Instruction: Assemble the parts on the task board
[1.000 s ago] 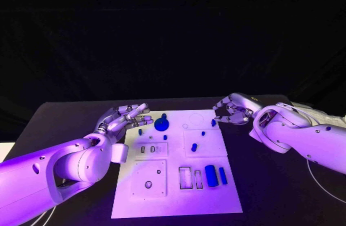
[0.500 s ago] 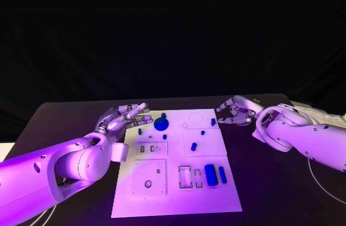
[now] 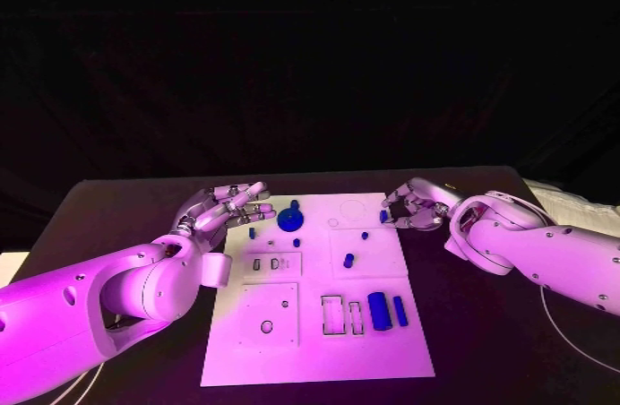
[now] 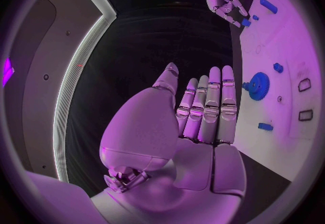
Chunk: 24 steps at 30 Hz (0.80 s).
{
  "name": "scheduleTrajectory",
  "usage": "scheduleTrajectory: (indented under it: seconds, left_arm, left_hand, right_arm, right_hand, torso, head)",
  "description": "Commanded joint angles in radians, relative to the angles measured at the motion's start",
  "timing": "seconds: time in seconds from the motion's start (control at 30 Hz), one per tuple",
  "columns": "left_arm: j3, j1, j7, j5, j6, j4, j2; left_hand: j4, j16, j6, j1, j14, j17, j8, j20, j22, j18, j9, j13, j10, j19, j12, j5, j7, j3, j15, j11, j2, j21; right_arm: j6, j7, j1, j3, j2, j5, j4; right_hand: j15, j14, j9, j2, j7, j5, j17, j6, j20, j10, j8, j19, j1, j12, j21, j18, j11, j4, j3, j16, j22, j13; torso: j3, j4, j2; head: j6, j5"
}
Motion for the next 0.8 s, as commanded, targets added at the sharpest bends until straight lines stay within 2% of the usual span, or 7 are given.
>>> scheduleTrajectory:
  seconds: [0.03,0.47,0.63,0.8]
  left_arm:
    - [0.001,0.0,0.005,0.0,0.017,0.001,0.002]
    - [0.001,0.0,0.003,0.0,0.017,0.001,0.002]
    - [0.001,0.0,0.003,0.0,0.018,0.001,0.002]
    - [0.001,0.0,0.002,0.0,0.018,0.001,0.002]
  left_hand:
    - [-0.006,-0.005,-0.002,0.007,-0.002,0.001,-0.003,0.006,-0.001,0.004,0.0,-0.001,-0.003,-0.001,-0.002,-0.003,0.0,0.002,0.002,-0.003,0.008,-0.005]
    - [-0.007,-0.005,-0.002,0.007,-0.002,0.001,-0.003,0.006,-0.001,0.004,0.0,-0.001,-0.003,-0.001,-0.002,-0.003,0.0,0.003,0.002,-0.003,0.008,-0.005]
    - [-0.007,-0.005,-0.002,0.007,-0.002,0.001,-0.003,0.006,-0.001,0.004,0.0,-0.001,-0.003,-0.001,-0.002,-0.003,0.0,0.003,0.002,-0.003,0.008,-0.005]
    - [-0.007,-0.005,-0.002,0.007,-0.002,0.001,-0.003,0.006,-0.001,0.004,0.0,-0.001,-0.003,-0.001,-0.002,-0.003,0.0,0.003,0.002,-0.003,0.008,-0.005]
  right_arm:
    - [0.022,-0.002,-0.005,0.0,0.009,-0.005,-0.009]
    - [0.026,-0.003,-0.014,0.0,0.047,-0.004,-0.048]
    - [0.029,-0.003,-0.015,-0.001,0.056,-0.003,-0.058]
    - [0.031,-0.005,-0.017,-0.001,0.061,-0.003,-0.066]
  right_hand:
    - [0.003,0.098,0.001,0.012,-0.001,0.001,0.225,0.012,0.008,0.006,0.007,0.022,0.007,0.007,0.006,-0.013,0.004,-0.003,-0.001,0.005,0.079,0.136]
    - [-0.003,0.098,0.004,0.054,-0.006,-0.008,0.229,0.053,0.003,0.012,0.014,0.023,0.021,0.016,0.007,-0.014,-0.001,-0.014,0.023,0.007,0.081,0.143]
    - [-0.005,0.099,0.004,0.061,-0.008,-0.009,0.23,0.062,0.002,0.013,0.015,0.023,0.023,0.018,0.007,-0.014,-0.003,-0.017,0.03,0.007,0.082,0.145]
    - [-0.008,0.099,0.005,0.07,-0.013,-0.016,0.232,0.077,-0.001,0.015,0.017,0.024,0.026,0.021,0.008,-0.014,-0.007,-0.023,0.04,0.008,0.083,0.147]
  torso:
    - [0.0009,-0.0012,-0.001]
    - [0.0014,0.0,-0.001]
    - [0.0018,-0.0015,-0.001]
    - [0.002,-0.0003,-0.001]
  head:
    - [-0.001,0.002]
    - [-0.006,0.003]
    - [-0.008,0.005]
    - [-0.009,0.004]
